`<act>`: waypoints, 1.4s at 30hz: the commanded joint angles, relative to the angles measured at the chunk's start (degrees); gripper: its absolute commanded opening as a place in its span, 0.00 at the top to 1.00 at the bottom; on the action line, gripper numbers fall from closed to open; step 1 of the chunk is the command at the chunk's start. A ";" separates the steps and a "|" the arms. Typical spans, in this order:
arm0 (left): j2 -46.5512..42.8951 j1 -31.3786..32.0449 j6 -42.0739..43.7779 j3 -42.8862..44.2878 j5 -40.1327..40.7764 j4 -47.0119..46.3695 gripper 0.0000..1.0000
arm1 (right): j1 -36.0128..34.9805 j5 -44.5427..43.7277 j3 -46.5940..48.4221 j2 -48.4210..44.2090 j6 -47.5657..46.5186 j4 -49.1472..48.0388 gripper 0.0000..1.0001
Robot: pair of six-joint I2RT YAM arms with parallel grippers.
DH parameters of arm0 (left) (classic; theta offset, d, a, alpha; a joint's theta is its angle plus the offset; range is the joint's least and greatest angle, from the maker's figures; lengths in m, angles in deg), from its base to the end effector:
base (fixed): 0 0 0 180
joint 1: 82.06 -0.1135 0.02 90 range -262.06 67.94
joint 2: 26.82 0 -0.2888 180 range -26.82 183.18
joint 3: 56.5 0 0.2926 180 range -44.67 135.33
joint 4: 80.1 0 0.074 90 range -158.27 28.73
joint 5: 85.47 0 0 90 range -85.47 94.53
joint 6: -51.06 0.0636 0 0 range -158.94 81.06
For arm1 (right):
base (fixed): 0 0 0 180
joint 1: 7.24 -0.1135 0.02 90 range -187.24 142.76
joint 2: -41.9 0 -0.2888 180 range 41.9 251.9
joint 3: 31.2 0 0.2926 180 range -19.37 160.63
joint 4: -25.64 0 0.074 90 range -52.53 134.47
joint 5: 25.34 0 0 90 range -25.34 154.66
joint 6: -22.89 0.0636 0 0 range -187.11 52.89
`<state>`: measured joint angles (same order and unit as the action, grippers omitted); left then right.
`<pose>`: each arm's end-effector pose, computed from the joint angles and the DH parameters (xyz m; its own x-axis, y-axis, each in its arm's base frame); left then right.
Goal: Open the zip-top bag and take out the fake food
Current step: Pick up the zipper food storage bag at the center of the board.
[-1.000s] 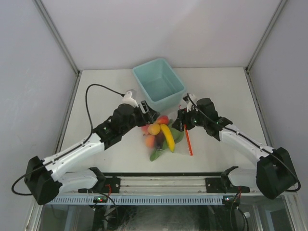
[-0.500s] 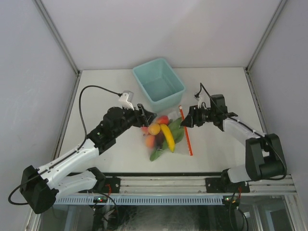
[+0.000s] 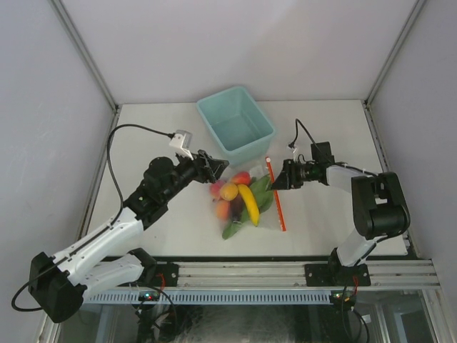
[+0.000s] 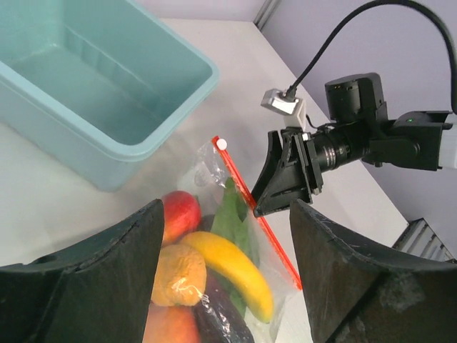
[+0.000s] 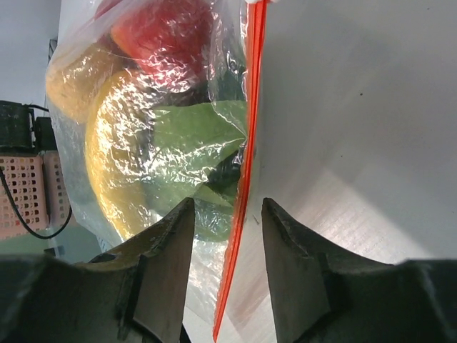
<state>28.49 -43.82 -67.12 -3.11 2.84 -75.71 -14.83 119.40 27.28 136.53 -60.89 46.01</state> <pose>0.2225 -0.1778 0.3260 -0.3791 -0.3022 -0.8746 0.5249 0.7082 -0.4722 0.3308 0.0965 0.1364 -0.8785 -0.0540 -0.4746 -0.4301 0.5217 0.7368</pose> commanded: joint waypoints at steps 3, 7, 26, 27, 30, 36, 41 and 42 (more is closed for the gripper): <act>-2.12 -0.97 5.35 -1.12 -0.55 -7.79 0.26 | -0.68 5.56 2.33 3.26 -1.60 -3.11 0.65; -1.95 -1.06 5.08 -1.46 -2.04 -9.31 0.26 | -1.38 7.48 3.73 5.06 -2.40 -2.55 0.88; -2.88 -1.13 22.71 -1.95 -19.11 -11.63 0.21 | -10.42 4.06 26.08 -14.74 -44.30 36.53 1.00; -3.12 -1.15 24.50 -2.08 -19.62 -11.03 0.19 | -11.59 2.86 26.29 -15.64 -46.35 37.26 1.00; -4.37 -1.23 28.89 -2.36 -20.12 -7.53 0.16 | -15.16 -0.37 26.42 -18.14 -51.28 37.95 1.00; -8.17 -3.64 31.55 -5.05 -24.90 -5.50 0.15 | -17.24 -1.23 29.53 -19.92 -59.08 41.70 1.00; -7.92 -3.92 27.53 -8.99 -31.45 -13.39 0.15 | -18.23 -0.54 30.89 -20.26 -65.39 44.44 1.00; -7.41 -3.96 26.36 -9.51 -32.17 -15.04 0.15 | -18.31 -0.27 30.87 -20.19 -66.50 44.66 1.00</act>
<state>20.54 -47.38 -38.47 -10.21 -22.76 -82.99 -32.45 117.45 55.43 118.41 -119.36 88.98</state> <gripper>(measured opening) 0.848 0.005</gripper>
